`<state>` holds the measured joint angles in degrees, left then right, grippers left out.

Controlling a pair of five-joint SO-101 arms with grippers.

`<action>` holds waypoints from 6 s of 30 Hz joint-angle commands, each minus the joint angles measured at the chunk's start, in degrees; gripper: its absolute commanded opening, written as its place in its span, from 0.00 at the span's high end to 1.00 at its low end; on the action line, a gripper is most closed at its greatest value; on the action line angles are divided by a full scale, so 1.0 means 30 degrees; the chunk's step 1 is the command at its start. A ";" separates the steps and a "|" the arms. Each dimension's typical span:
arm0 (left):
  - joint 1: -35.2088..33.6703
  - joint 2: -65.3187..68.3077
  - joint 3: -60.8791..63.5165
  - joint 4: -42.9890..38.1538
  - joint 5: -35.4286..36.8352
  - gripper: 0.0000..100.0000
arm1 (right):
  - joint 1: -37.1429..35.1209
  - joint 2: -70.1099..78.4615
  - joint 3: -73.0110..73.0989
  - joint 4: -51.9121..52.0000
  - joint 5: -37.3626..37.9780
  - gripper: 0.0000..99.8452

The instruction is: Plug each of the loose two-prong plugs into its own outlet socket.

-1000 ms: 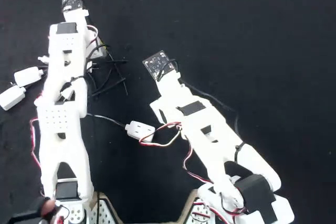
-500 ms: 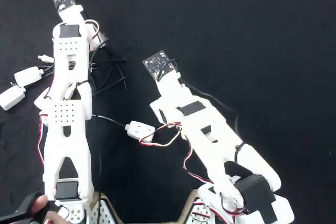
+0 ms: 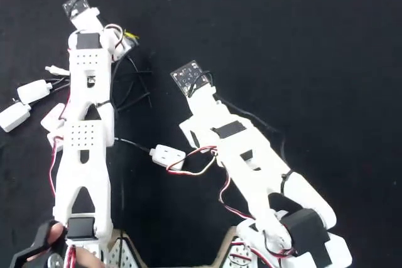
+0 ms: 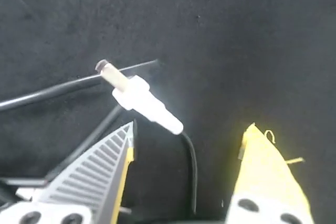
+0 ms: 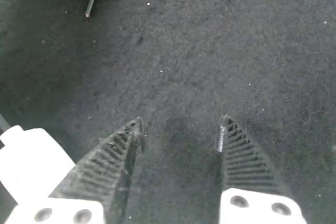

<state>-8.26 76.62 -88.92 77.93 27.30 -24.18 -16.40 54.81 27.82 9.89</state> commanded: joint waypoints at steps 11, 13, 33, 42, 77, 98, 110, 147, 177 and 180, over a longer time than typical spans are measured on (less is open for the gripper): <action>-0.0630 0.0498 -0.0835 -0.1553 0.1436 0.94 | 0.0352 -0.0190 -0.1040 -0.0440 -0.0117 0.78; -0.0659 0.0645 -0.0806 -0.1817 0.1407 0.96 | 0.0352 -0.0190 -0.1040 -0.0440 -0.0117 0.78; -0.0571 -0.5040 -0.2183 0.2579 -0.1524 0.97 | 0.0469 -0.0190 -0.1070 -0.0440 -0.0205 0.78; 0.1392 -0.8352 -0.2154 0.6154 -0.3751 0.97 | 0.2051 -0.1538 -0.0835 -0.0440 -0.2139 0.78; 1.1678 -1.1429 0.0073 0.7678 -0.4630 0.97 | 1.3890 -0.4440 -0.3853 0.2930 -0.8381 0.78; 1.3231 -0.9729 0.4850 0.7473 -0.4630 0.69 | 1.3919 -0.4440 -0.3766 0.2930 -0.8381 0.78; 0.9861 -1.5766 0.3297 0.7707 -0.6007 0.68 | 1.3802 -0.4293 -0.3766 0.2930 -0.8381 0.78; -0.0278 -2.9978 4.5963 -1.1223 -1.1839 0.68 | -0.2667 -0.4381 -0.1861 0.7590 -0.0088 0.78; -0.4527 -2.9275 4.5407 -1.2337 -0.6505 0.68 | -0.6418 0.0396 -0.1538 0.6799 0.6066 0.78; -0.4527 -2.9187 4.5377 -1.2337 -0.6505 0.68 | -0.5128 0.1158 -0.2271 0.6681 0.6769 0.78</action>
<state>-21.01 -10.77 49.36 41.36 7.25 -43.43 -14.73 51.38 49.27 28.18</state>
